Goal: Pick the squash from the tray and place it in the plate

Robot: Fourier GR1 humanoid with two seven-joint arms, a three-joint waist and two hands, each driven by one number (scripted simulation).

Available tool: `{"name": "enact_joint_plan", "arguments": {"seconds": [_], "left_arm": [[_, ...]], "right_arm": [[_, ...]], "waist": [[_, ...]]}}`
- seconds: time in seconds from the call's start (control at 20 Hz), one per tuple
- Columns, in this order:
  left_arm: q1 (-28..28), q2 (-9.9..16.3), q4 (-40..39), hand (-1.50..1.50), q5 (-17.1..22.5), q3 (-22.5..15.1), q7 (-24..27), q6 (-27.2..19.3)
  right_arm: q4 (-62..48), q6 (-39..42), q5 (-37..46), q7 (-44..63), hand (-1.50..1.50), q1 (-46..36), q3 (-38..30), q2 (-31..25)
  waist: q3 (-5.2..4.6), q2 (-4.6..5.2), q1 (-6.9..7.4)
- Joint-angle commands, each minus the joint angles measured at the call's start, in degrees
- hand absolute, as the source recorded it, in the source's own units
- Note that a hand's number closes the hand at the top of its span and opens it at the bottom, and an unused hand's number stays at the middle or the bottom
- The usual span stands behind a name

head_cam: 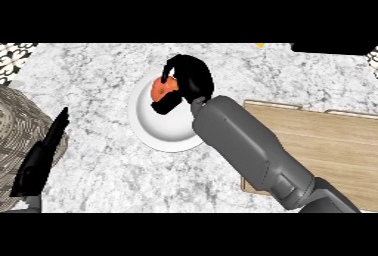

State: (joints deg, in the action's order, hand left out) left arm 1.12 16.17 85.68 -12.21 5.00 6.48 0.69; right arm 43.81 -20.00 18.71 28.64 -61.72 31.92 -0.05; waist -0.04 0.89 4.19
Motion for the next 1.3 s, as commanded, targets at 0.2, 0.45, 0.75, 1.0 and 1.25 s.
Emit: {"name": "enact_joint_plan", "arguments": {"seconds": [0.2, 0.45, 0.75, 1.0, 1.25], "left_arm": [[0.8, 0.2, -0.4, 0.0, 0.2, 0.4, 1.4, 1.0], [0.8, 0.1, 1.2, 0.0, 0.9, 0.7, -0.6, 1.4], [2.2, -0.1, 0.8, 0.0, 0.5, 2.5, 0.0, -0.3], [3.9, 1.5, 0.0, 0.0, 2.3, 4.2, 1.2, 2.0], [4.3, -1.7, 0.9, 0.0, 0.3, 2.1, 1.2, 0.1]], "right_arm": [[-6.1, -10.2, -10.4, -3.8, -1.5, -2.5, 5.9, 0.0], [-3.6, -21.5, -14.0, -9.6, -1.5, -1.8, -0.8, 0.0], [-4.3, -24.4, -16.6, -16.0, -1.5, 2.3, -9.5, -0.9], [5.3, -16.4, -25.2, -29.7, -1.5, 12.4, -18.0, -7.8], [9.9, -8.7, -27.6, -36.9, -1.5, 18.4, -21.8, -11.4]], "waist": [[0.0, 0.0, 0.49], [0.09, -0.2, -0.25], [0.09, -0.67, -3.11], [0.15, -0.72, -3.95], [0.07, -0.9, -4.18]]}}
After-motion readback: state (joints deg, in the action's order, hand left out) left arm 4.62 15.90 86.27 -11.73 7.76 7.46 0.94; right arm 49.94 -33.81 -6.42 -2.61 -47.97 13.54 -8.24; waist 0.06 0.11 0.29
